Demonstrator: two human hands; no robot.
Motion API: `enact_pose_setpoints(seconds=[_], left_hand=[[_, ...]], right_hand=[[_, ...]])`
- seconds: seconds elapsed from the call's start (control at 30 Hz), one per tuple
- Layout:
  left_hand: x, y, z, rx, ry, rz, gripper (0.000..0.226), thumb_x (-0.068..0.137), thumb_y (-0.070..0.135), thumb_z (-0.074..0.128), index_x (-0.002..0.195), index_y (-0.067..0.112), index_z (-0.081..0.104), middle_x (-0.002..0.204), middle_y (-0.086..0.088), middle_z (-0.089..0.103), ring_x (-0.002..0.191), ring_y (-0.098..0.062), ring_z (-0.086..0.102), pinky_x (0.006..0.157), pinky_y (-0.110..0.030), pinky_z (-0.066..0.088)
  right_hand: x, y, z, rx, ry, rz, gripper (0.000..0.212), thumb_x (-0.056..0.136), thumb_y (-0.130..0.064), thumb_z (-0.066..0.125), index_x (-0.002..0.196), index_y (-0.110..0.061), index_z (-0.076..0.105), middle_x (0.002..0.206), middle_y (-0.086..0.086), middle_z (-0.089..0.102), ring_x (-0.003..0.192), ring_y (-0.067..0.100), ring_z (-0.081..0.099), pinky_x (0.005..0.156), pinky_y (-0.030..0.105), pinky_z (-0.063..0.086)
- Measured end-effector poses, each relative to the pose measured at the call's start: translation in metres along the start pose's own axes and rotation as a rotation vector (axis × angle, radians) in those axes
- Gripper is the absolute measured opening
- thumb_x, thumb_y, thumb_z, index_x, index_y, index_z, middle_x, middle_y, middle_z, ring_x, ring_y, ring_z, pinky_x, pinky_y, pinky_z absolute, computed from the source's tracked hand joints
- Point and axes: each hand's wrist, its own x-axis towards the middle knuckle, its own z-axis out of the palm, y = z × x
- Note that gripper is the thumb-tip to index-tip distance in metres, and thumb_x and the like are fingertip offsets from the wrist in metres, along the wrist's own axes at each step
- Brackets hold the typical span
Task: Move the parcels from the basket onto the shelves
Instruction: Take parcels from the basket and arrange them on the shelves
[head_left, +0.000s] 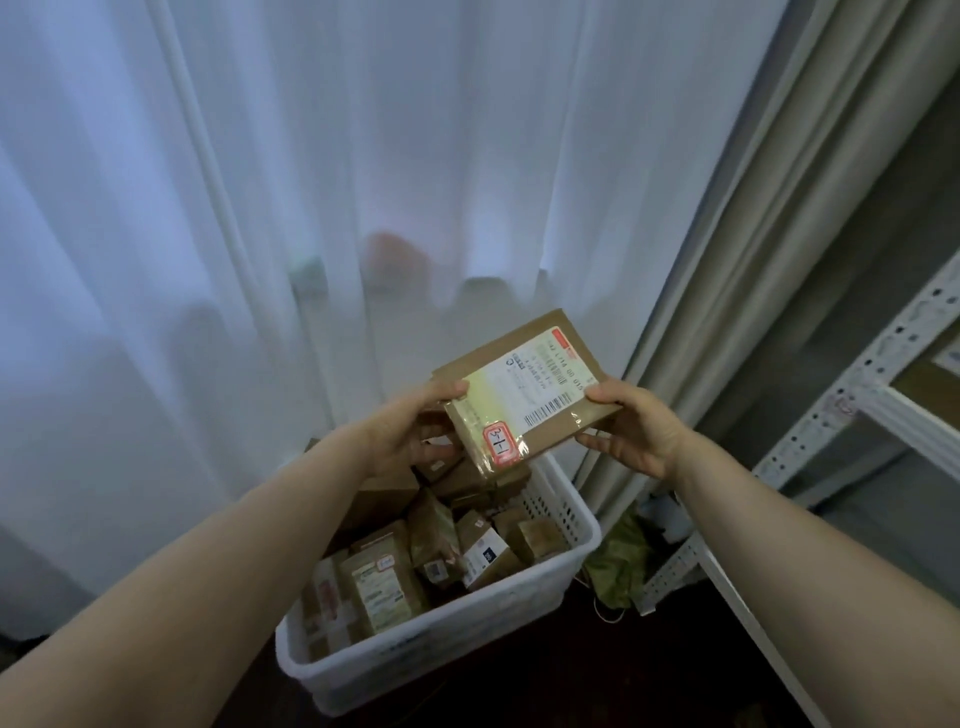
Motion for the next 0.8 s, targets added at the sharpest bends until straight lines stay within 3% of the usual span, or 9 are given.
enact_pose_setpoints(seconds=[0.1, 0.17, 0.27, 0.33, 0.47, 0.6, 0.7, 0.8], left_hand=[[-0.001, 0.004, 0.024, -0.044, -0.013, 0.033, 0.05, 0.064, 0.033, 0.072, 0.109, 0.016, 0.059, 0.108, -0.01, 0.064, 0.109, -0.027, 0.059, 0.101, -0.047, 0.046], [-0.001, 0.005, 0.037, -0.09, -0.015, 0.038, 0.04, 0.07, 0.027, 0.075, 0.105, 0.017, 0.058, 0.104, -0.01, 0.064, 0.107, -0.027, 0.059, 0.101, -0.048, 0.045], [-0.003, 0.007, 0.051, -0.124, -0.025, 0.058, 0.023, 0.085, 0.022, 0.063, 0.106, 0.016, 0.056, 0.104, -0.012, 0.063, 0.103, -0.026, 0.061, 0.087, -0.04, 0.054], [-0.005, 0.009, 0.057, -0.121, -0.037, 0.076, 0.027, 0.084, 0.022, 0.063, 0.109, 0.015, 0.055, 0.105, -0.012, 0.063, 0.101, -0.025, 0.062, 0.078, -0.036, 0.058], [-0.003, 0.011, 0.058, -0.13, -0.076, 0.085, 0.044, 0.073, 0.025, 0.07, 0.113, 0.015, 0.055, 0.112, -0.015, 0.062, 0.106, -0.029, 0.061, 0.08, -0.037, 0.058], [0.0, 0.015, 0.063, -0.129, -0.115, 0.07, 0.049, 0.071, 0.025, 0.072, 0.115, 0.012, 0.055, 0.113, -0.017, 0.061, 0.102, -0.028, 0.063, 0.073, -0.031, 0.06], [0.005, 0.017, 0.07, -0.104, -0.152, 0.059, 0.057, 0.069, 0.026, 0.079, 0.118, 0.012, 0.054, 0.112, -0.016, 0.062, 0.102, -0.028, 0.064, 0.074, -0.031, 0.059], [0.011, 0.016, 0.077, -0.062, -0.185, 0.049, 0.058, 0.062, 0.029, 0.076, 0.115, 0.015, 0.055, 0.109, -0.014, 0.064, 0.104, -0.027, 0.064, 0.081, -0.035, 0.058]], right_hand=[[-0.01, -0.004, -0.012, 0.11, 0.059, -0.045, 0.056, 0.045, -0.031, 0.08, 0.096, -0.016, 0.064, 0.1, 0.005, 0.065, 0.106, 0.022, 0.053, 0.103, 0.039, 0.041], [-0.013, -0.005, -0.017, 0.205, 0.104, -0.083, 0.07, 0.04, -0.033, 0.087, 0.103, -0.016, 0.063, 0.111, 0.008, 0.061, 0.11, 0.022, 0.049, 0.094, 0.035, 0.045], [-0.021, -0.004, -0.014, 0.236, 0.148, -0.113, 0.1, 0.032, -0.04, 0.092, 0.122, -0.017, 0.056, 0.128, 0.011, 0.049, 0.111, 0.025, 0.044, 0.099, 0.049, 0.041], [-0.027, -0.003, -0.012, 0.27, 0.149, -0.116, 0.106, 0.03, -0.037, 0.091, 0.127, -0.015, 0.052, 0.128, 0.013, 0.05, 0.118, 0.029, 0.045, 0.102, 0.057, 0.038], [-0.035, -0.006, -0.012, 0.305, 0.165, -0.136, 0.084, 0.04, -0.035, 0.083, 0.117, -0.015, 0.055, 0.117, 0.013, 0.058, 0.114, 0.029, 0.055, 0.102, 0.055, 0.041], [-0.043, -0.011, -0.018, 0.292, 0.2, -0.162, 0.066, 0.048, -0.032, 0.081, 0.108, -0.016, 0.059, 0.109, 0.01, 0.061, 0.113, 0.029, 0.056, 0.102, 0.053, 0.042], [-0.048, -0.012, -0.027, 0.296, 0.239, -0.169, 0.049, 0.06, -0.029, 0.074, 0.105, -0.016, 0.059, 0.109, 0.011, 0.061, 0.118, 0.031, 0.055, 0.104, 0.054, 0.041], [-0.055, -0.013, -0.034, 0.301, 0.263, -0.179, 0.042, 0.062, -0.028, 0.072, 0.101, -0.016, 0.061, 0.101, 0.009, 0.063, 0.109, 0.026, 0.057, 0.104, 0.051, 0.042]])
